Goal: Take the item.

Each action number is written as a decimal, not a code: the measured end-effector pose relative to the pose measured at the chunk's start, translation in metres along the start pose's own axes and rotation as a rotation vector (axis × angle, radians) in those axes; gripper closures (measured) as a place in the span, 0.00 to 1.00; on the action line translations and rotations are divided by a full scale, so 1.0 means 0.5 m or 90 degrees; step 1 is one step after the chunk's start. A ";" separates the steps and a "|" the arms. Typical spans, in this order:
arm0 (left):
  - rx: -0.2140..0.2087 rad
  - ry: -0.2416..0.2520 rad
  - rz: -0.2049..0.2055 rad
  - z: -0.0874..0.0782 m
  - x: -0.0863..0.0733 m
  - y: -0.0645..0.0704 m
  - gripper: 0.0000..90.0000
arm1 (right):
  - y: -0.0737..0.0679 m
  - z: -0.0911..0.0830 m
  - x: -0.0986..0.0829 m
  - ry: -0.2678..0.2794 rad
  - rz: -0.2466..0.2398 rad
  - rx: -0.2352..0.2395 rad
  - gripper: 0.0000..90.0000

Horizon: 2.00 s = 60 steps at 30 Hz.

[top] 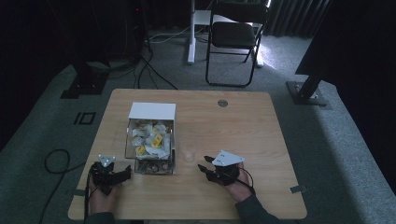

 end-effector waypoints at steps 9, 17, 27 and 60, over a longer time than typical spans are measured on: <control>-0.001 0.000 0.001 0.000 0.000 0.000 0.12 | -0.033 0.023 0.014 0.000 -0.020 0.019 0.65; -0.001 0.000 0.001 0.000 0.000 0.000 0.12 | -0.072 0.042 0.023 0.000 -0.036 0.043 0.66; -0.001 0.000 0.000 0.000 0.000 0.000 0.12 | -0.118 0.060 0.031 0.002 -0.058 0.072 0.67; -0.003 0.000 0.002 0.000 0.000 0.002 0.12 | -0.222 0.148 0.028 -0.015 -0.101 0.130 0.73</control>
Point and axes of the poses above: each handheld gripper's, and its own axes: z roughly forward along the jaws, x roughly out of its top, y roughly to its right, the point moved 9 cm from there along z, roughly forward along the jaws, and after that the axes turned 12 degrees about z, right-handed, at the moved point
